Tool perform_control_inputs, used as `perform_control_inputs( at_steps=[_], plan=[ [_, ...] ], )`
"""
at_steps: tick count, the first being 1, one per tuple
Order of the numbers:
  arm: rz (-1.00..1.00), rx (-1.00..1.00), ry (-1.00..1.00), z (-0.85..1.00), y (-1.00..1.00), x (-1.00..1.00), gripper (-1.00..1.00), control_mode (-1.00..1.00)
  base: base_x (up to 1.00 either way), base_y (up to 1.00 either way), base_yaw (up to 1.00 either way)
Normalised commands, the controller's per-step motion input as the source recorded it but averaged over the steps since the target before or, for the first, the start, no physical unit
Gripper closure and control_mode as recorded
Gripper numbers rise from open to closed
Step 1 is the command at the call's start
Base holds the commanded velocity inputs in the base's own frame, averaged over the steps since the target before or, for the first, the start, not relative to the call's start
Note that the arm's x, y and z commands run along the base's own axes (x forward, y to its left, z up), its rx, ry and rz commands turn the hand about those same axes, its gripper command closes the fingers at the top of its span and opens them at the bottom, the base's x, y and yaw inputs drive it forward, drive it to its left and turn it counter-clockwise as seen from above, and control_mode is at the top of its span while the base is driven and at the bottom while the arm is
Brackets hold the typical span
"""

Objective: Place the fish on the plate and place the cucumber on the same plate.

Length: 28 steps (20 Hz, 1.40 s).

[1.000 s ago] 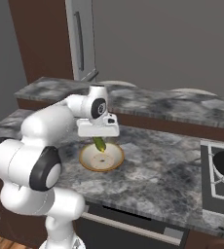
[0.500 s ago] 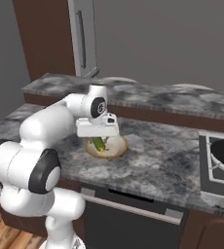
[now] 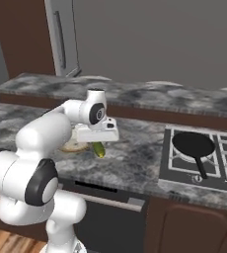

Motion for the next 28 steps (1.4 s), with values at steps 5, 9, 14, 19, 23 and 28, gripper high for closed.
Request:
perform_control_inputs(
  at_steps=[5, 9, 14, 19, 23, 28],
  plan=[
    [0.0, 0.0, 0.0, 0.0, 0.0, 0.0, 1.0, 1.0, 0.09, -0.77, 0.0],
    [0.0, 0.0, 0.0, 0.0, 0.0, 0.0, 1.0, 1.0, 0.11, -0.77, 0.0],
    [0.0, 0.0, 0.0, 0.0, 0.0, 0.0, 1.0, 1.0, 0.14, -0.77, 0.0],
    [0.0, 0.0, 0.0, 0.0, 0.0, 0.0, 1.0, 1.0, 0.17, -0.77, 0.0],
    [0.0, 0.0, 0.0, 0.0, 0.0, 0.0, 1.0, 1.0, 0.19, -0.77, 0.0],
    [0.0, 0.0, 0.0, 0.0, 0.0, 0.0, 1.0, 1.0, 0.21, -0.77, 0.0]
  ],
)
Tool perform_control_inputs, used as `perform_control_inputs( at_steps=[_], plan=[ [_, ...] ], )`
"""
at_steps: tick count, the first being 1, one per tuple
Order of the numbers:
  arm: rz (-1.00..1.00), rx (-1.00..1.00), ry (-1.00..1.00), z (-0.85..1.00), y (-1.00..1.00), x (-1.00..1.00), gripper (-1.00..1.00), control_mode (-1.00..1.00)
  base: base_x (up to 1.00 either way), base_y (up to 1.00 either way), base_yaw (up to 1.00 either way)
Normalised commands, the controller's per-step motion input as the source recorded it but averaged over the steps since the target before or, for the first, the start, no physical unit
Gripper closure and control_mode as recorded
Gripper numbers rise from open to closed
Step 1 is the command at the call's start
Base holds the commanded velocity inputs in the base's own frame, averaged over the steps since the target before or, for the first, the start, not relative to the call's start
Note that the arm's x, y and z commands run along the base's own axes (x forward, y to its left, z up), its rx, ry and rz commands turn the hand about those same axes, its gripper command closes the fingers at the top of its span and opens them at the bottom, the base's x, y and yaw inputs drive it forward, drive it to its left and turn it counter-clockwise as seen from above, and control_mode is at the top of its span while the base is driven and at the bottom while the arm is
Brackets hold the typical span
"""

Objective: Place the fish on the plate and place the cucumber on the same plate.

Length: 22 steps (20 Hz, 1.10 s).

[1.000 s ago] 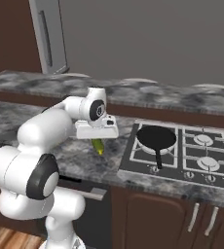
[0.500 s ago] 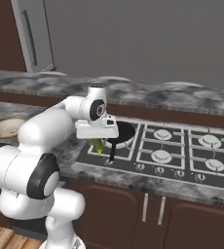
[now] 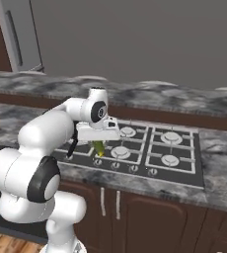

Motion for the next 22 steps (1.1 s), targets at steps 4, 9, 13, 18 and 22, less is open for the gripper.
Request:
perform_control_inputs(
  at_steps=[4, 9, 13, 18, 22],
  plan=[
    [0.0, 0.0, 0.0, 0.0, 0.0, 0.0, 1.0, 1.0, 0.23, -0.76, 0.0],
    [0.0, 0.0, 0.0, 0.0, 0.0, 0.0, 1.0, 1.0, 0.24, -0.75, 0.0],
    [0.0, 0.0, 0.0, 0.0, 0.0, 0.0, 1.0, 1.0, 0.26, -0.74, 0.0],
    [0.0, 0.0, 0.0, 0.0, 0.0, 0.0, 1.0, 1.0, 0.27, -0.74, 0.0],
    [0.0, 0.0, 0.0, 0.0, 0.0, 0.0, 1.0, 1.0, 0.27, -0.73, 0.0]
  ],
)
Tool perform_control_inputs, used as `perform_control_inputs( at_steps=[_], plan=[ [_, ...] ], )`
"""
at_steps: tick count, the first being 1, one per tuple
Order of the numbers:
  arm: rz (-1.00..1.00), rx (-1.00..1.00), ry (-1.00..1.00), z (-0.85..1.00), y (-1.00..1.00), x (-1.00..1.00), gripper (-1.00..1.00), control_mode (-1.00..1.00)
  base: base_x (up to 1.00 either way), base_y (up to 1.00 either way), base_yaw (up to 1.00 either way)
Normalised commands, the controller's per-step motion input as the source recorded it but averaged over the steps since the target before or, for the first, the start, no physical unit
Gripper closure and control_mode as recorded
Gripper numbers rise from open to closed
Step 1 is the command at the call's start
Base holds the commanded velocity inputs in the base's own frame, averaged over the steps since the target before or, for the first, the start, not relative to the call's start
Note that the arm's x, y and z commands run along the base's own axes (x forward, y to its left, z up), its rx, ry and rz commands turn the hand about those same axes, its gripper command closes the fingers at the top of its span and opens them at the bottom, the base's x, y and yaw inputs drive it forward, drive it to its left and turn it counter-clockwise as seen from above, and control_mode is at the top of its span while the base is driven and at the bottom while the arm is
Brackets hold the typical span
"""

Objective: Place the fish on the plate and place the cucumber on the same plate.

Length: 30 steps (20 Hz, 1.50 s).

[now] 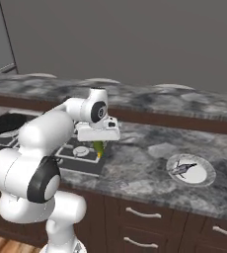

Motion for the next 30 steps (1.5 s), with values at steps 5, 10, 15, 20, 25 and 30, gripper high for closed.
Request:
perform_control_inputs(
  at_steps=[5, 10, 15, 20, 25, 30],
  plan=[
    [0.0, 0.0, 0.0, 0.0, 0.0, 0.0, 1.0, 1.0, 0.27, -0.73, 0.0],
    [0.0, 0.0, 0.0, 0.0, 0.0, 0.0, 1.0, 1.0, 0.1, -0.75, 0.0],
    [0.0, 0.0, 0.0, 0.0, 0.0, 0.0, 1.0, 1.0, 0.11, -0.72, -0.01],
    [0.0, 0.0, 0.0, 0.0, 0.0, 0.0, 1.0, 1.0, 0.17, -0.7, 0.0],
    [0.0, 0.0, 0.0, 0.0, 0.0, 0.0, 1.0, 1.0, 0.28, -0.49, -0.02],
    [0.0, 0.0, 0.0, -0.05, 0.02, 0.19, 1.0, -1.0, 0.05, -0.02, 0.0]
  ],
)
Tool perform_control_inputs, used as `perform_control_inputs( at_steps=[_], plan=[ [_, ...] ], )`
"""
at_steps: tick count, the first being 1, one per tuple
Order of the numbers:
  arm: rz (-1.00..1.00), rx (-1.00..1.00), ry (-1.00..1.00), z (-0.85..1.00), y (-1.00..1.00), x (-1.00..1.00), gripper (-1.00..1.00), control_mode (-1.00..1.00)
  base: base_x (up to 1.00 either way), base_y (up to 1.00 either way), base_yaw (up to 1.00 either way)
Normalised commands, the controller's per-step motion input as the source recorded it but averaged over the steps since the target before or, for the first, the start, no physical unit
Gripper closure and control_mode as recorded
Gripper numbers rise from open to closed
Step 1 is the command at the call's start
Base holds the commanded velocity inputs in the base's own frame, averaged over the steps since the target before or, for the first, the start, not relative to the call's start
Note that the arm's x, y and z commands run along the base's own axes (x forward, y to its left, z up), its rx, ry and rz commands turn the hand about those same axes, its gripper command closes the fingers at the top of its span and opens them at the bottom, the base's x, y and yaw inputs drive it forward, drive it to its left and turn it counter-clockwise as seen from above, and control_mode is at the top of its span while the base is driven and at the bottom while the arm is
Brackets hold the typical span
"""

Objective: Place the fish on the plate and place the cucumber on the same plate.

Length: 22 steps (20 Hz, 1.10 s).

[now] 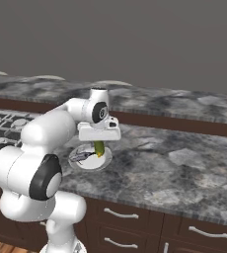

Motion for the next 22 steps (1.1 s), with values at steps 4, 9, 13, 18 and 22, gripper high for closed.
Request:
perform_control_inputs(
  at_steps=[4, 9, 13, 18, 22],
  plan=[
    [-0.07, 0.0, 0.0, -0.11, 0.21, 0.4, 1.0, -1.0, 0.0, 0.0, 0.0],
    [-0.3, 0.02, 0.01, -0.2, 0.33, 0.49, 1.0, -1.0, 0.0, 0.0, 0.0],
    [-0.38, 0.04, 0.05, -0.3, 0.17, 0.4, 1.0, -1.0, 0.0, 0.0, 0.0],
    [-0.47, 0.02, 0.06, -0.4, 0.07, 0.02, 1.0, -1.0, 0.0, 0.0, 0.0],
    [-0.52, 0.0, 0.03, -0.39, 0.04, 0.0, 1.0, -1.0, 0.0, 0.0, 0.0]
  ],
)
